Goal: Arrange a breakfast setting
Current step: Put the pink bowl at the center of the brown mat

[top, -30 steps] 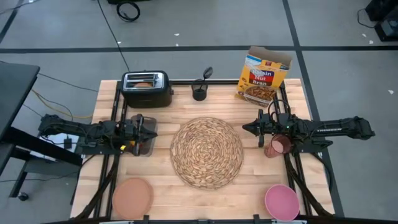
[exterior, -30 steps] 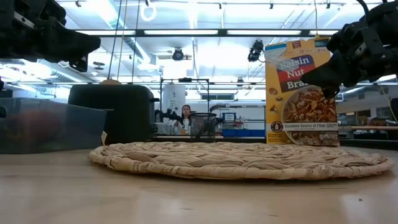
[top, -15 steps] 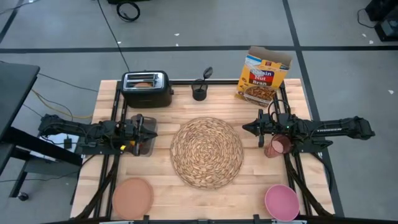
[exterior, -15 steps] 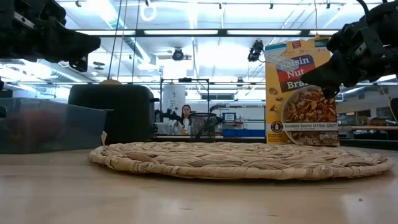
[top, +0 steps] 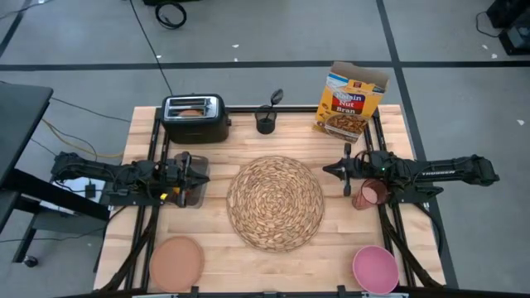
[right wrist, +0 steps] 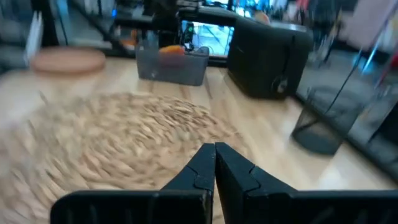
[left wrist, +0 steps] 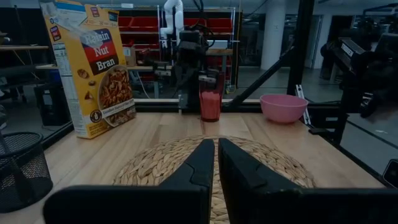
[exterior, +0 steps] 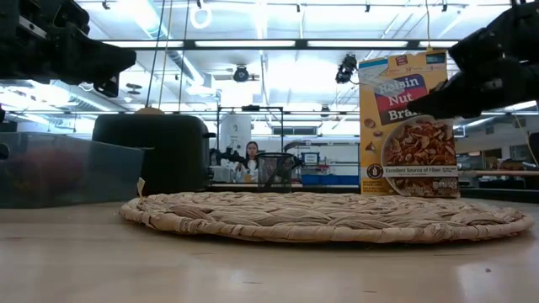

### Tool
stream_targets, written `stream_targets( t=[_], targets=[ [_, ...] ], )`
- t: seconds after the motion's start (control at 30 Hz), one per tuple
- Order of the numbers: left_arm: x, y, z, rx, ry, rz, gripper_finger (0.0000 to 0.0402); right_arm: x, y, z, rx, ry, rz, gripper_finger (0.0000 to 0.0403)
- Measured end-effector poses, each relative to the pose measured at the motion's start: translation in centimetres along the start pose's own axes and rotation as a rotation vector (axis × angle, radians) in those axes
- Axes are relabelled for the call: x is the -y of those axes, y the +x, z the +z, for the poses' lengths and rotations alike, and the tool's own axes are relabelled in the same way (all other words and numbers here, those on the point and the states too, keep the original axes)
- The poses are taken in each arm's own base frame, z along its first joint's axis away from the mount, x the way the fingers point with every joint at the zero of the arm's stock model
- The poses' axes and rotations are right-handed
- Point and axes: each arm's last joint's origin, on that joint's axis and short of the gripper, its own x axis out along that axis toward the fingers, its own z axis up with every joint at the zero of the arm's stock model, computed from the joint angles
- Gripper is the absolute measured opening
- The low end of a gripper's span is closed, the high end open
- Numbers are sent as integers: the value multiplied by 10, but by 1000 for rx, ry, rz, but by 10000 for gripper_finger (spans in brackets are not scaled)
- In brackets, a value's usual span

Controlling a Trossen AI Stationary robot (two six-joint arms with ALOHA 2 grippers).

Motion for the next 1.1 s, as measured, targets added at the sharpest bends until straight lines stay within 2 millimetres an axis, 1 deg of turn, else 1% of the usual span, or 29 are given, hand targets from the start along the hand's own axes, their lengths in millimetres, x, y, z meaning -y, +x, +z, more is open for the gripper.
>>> stream_targets(
  t=[0.07, 0.2, 0.3, 0.37, 0.47, 0.57, 0.7, 0.77, 0.87, 0.97, 1.1],
  targets=[
    [0, 0, 0, 0, 0, 0, 30, 0, 0, 0, 1, -44, 0, 18],
    [0, 0, 0, 0, 0, 0, 30, 0, 0, 0, 2, -34, 0, 18],
    [0, 0, 0, 0, 0, 0, 30, 1, 0, 5, 56, -33, -5, 18],
    [0, 0, 0, 0, 0, 0, 30, 2, -1, 12, 121, 9, -24, 18],
    [0, 0, 0, 0, 0, 0, 30, 6, -3, 24, 249, 129, -67, 18],
    [0, 0, 0, 0, 0, 0, 30, 12, -6, 46, 300, 145, -125, 18],
    [0, 0, 0, 0, 0, 0, 30, 22, -14, 89, 308, 151, -156, 18],
    [0, 0, 0, 0, 0, 0, 30, 26, -20, 112, 268, 173, -148, 18],
    [0, 0, 0, 0, 0, 0, 30, 31, -22, 135, 137, 256, -119, 18],
    [0, 0, 0, 0, 0, 0, 30, 29, -19, 154, 42, 349, -42, 18],
    [0, 0, 0, 0, 0, 0, 30, 13, -5, 182, -15, 477, 118, 11]
  ],
)
